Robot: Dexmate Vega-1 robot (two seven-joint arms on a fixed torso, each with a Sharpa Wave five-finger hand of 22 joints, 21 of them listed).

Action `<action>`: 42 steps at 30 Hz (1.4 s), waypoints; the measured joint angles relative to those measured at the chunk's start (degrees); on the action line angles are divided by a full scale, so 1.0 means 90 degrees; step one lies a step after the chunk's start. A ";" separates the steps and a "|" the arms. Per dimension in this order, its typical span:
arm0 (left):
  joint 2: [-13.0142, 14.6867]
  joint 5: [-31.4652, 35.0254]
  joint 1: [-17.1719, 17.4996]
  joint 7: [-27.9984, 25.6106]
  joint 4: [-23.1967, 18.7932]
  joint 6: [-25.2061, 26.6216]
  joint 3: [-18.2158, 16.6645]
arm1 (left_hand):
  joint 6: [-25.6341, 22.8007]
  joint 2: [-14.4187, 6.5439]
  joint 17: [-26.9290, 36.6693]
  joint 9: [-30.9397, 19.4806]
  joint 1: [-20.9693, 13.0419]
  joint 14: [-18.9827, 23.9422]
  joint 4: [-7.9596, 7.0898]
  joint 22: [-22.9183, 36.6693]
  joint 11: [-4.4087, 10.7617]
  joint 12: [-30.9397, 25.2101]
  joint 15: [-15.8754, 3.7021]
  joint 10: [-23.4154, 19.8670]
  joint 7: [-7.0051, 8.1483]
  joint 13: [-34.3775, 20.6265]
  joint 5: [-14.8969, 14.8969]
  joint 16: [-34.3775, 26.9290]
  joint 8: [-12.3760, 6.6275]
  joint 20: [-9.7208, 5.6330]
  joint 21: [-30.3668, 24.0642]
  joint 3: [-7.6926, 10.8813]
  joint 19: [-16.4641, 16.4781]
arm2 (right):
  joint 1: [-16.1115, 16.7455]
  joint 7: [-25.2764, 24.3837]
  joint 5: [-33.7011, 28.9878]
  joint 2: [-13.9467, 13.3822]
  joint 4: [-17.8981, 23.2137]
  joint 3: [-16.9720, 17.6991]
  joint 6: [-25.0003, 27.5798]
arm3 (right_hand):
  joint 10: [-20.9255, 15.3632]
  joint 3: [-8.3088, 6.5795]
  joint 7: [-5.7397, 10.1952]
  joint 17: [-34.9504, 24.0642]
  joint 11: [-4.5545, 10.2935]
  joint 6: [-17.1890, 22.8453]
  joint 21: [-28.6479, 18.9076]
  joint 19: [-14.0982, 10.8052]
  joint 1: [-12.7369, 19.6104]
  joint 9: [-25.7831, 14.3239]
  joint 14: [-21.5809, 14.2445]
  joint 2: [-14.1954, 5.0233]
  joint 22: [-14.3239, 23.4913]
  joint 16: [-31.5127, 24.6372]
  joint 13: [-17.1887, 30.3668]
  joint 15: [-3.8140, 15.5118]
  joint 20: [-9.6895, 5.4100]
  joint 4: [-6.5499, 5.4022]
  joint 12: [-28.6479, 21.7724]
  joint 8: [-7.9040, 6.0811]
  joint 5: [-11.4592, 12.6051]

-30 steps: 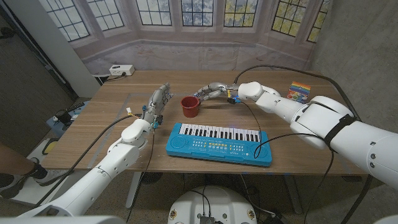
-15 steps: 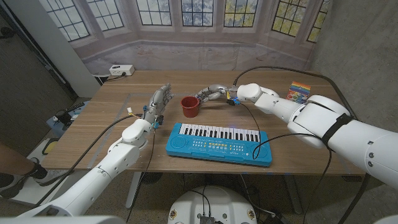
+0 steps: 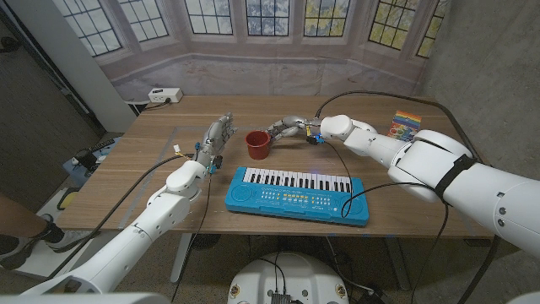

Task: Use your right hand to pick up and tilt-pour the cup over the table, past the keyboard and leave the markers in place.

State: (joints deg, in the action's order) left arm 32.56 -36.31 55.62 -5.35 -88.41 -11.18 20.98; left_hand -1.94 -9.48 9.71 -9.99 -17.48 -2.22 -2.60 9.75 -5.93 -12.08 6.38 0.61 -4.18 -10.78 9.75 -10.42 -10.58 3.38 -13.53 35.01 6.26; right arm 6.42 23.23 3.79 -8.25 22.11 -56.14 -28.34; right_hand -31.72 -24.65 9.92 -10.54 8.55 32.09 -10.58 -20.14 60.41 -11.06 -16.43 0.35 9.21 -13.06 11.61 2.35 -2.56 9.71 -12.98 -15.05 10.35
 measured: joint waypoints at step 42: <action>-0.0030 -0.0049 -0.0040 0.0058 0.0078 0.0032 0.0026 | 0.0000 -0.0001 0.0000 0.0000 -0.0001 0.0043 -0.0001 -0.0001 -0.0012 0.0000 -0.0004 -0.0057 0.0000 0.0001 0.0000 0.0000 0.0000 0.0000 0.0097 0.0052 0.0044 | 0.0174 -0.0277 -0.0100 0.0043 0.0030 -0.0096 -0.0197 | -0.1293 0.0107 0.0069 -0.0076 0.0111 0.1134 -0.0001 -0.0250 0.0326 -0.0030 -0.0866 -0.0092 0.0002 -0.0250 0.0058 0.0041 0.0023 -0.0001 -0.0277 -0.0263 0.0000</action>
State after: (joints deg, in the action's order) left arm 32.29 -36.75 55.25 -4.84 -87.71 -10.89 21.22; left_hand -1.94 -9.49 9.71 -9.99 -17.49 -1.83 -2.61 9.75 -6.04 -12.08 6.34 0.10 -4.19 -10.77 9.75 -10.42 -10.58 3.38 -12.66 35.49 6.66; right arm 7.99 20.74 2.89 -7.86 22.38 -57.01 -30.12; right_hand -43.36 -23.68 10.54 -11.22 9.54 42.29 -10.59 -22.40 63.35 -11.33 -24.22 -0.48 9.23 -15.31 12.14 2.72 -2.35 9.70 -15.47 -17.42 10.35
